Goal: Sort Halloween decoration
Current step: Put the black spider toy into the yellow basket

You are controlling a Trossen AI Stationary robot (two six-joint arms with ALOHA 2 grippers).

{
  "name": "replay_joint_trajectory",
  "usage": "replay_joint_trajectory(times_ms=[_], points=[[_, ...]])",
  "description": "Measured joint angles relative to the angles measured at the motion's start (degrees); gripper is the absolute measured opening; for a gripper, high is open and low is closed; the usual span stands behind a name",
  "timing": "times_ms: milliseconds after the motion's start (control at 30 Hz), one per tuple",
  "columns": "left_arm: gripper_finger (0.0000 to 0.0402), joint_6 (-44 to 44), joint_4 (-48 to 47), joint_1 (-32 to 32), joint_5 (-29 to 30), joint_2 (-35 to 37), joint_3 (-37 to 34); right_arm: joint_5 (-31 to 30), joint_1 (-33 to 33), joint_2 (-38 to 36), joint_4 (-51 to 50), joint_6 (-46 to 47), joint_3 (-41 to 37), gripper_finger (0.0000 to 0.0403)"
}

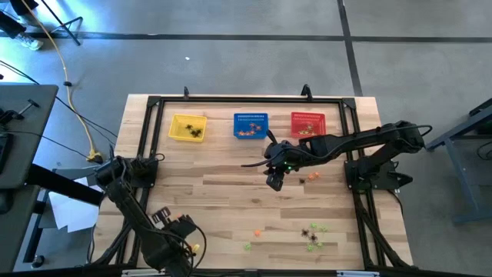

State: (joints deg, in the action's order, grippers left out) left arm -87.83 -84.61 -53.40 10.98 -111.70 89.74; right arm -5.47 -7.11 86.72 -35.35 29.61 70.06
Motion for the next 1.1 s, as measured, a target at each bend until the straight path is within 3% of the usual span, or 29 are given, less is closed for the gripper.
replay_joint_trajectory(times_ms=[133,267,767,933,1100], points=[[0.0,2.08,-5.67,2.44,4.63,0.0,0.04,0.0,-0.01,0.0,0.02,0.0,0.0,0.0142],[0.0,9.57,-5.29,7.09,7.26,1.01,0.04,0.0,-0.02,0.0,0.02,0.0,0.0,0.0142],[0.0,40.74,-5.23,31.77,22.17,10.45,-0.15,0.02,-0.01,0.0,0.02,0.0,0.0,0.0142],[0.0,47.21,-4.36,41.28,23.85,16.76,-6.09,0.01,-0.01,0.0,0.02,0.0,0.0,0.0142],[0.0,54.22,5.52,51.18,20.89,26.49,-16.81,0.01,0.0,0.0,0.02,0.0,0.0,0.0142]])
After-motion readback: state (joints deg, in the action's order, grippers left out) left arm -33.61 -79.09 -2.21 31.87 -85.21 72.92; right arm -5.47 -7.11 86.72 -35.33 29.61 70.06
